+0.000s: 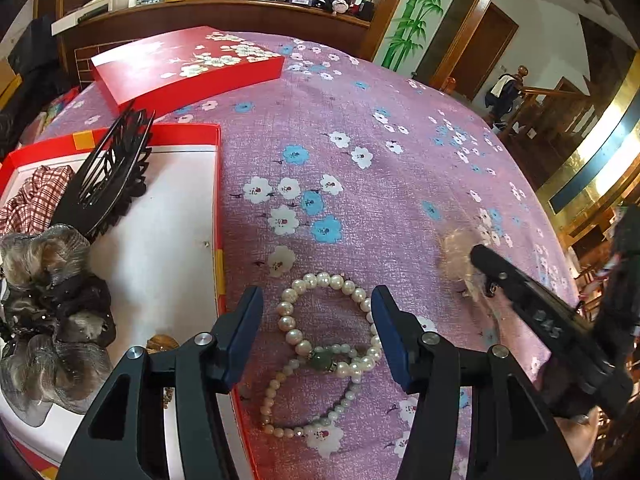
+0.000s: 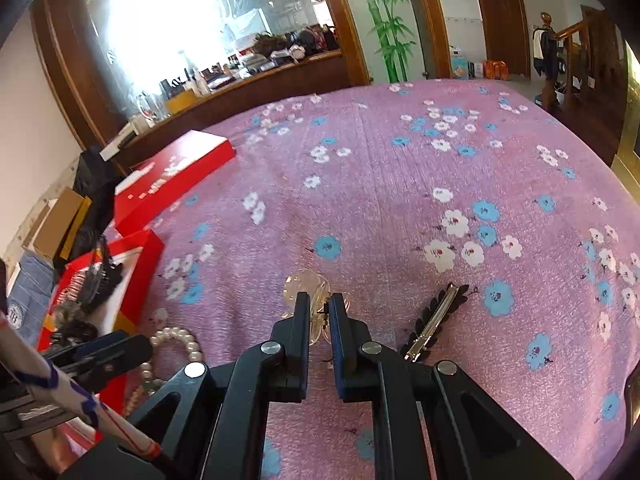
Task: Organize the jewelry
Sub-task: 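Grasp the clear flower clip with the right tool while the left tool lifts the pearl bracelet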
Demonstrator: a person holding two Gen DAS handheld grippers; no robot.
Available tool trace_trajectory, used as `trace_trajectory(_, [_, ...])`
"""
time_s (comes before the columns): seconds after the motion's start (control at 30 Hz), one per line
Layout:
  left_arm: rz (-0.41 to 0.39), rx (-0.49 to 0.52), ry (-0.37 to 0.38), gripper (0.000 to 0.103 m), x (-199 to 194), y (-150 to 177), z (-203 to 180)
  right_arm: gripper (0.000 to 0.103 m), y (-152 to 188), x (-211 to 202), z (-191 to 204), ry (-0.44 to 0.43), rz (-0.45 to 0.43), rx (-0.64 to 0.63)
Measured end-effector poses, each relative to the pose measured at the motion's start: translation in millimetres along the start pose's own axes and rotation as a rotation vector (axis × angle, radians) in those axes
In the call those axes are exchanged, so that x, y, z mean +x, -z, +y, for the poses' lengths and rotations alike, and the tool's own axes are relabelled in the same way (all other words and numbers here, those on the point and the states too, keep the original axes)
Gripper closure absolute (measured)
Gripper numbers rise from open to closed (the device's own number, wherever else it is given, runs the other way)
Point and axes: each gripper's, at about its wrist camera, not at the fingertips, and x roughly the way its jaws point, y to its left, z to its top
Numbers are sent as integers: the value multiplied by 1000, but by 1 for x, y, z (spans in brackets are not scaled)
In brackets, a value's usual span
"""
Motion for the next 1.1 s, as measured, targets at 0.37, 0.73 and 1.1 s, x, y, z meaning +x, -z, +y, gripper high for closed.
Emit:
trace_trajectory(0.37, [91,53,-125,78,26,-3,-11,93,-5,-24,1,-62,-48,35])
trace_trajectory(0.73, [9,83,-47,95,15,-1,-19,93,-5,-38,4,-109,-70,50])
trace_trajectory(1.1, [-207,166,-75,94,-27,7,-39,93,3,-52,26,-106,-107,-38])
